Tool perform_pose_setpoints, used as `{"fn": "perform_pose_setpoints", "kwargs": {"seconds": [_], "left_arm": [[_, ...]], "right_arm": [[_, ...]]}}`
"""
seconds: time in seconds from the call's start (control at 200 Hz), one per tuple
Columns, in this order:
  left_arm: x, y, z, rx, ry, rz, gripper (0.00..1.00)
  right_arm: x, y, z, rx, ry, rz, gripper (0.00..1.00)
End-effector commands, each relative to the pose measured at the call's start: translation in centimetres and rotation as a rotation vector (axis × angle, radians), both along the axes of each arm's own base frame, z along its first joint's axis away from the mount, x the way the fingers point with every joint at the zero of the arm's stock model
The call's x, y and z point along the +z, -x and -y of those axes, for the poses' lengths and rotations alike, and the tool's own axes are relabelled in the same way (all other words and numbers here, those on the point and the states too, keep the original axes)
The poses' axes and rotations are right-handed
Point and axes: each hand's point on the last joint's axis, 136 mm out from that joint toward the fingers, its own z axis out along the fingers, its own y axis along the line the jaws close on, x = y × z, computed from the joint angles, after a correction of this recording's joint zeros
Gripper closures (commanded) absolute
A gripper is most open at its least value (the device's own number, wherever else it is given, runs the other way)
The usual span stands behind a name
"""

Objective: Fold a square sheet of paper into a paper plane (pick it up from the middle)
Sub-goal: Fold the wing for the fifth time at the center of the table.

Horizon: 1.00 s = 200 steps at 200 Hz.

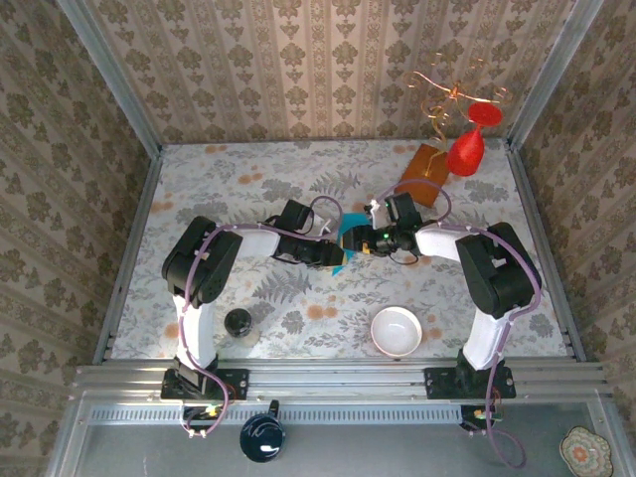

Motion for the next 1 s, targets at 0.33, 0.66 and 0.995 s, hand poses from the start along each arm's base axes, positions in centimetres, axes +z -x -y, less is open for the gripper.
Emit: {"fn": "perform_pose_setpoints", "kwargs": {"seconds": [0.33, 0.66, 0.995], "left_arm": [[-3.8, 0.4, -1.9, 0.043, -0.109, -0.028, 0.65], [-1.5, -0.5, -1.9, 0.059, -0.099, 0.049, 0.65], [4.7, -2.2, -0.7, 0.076, -0.178, 0.562, 0.54]], "right_arm": [[0.5, -2.0, 2.4, -0.195, 0.088, -0.024, 0.5], [0.8, -2.4, 3.9, -0.356, 0.126, -0.142, 0.87], [2.5, -1.1, 5.5, -0.604, 0.046, -0.258, 0.96]]}}
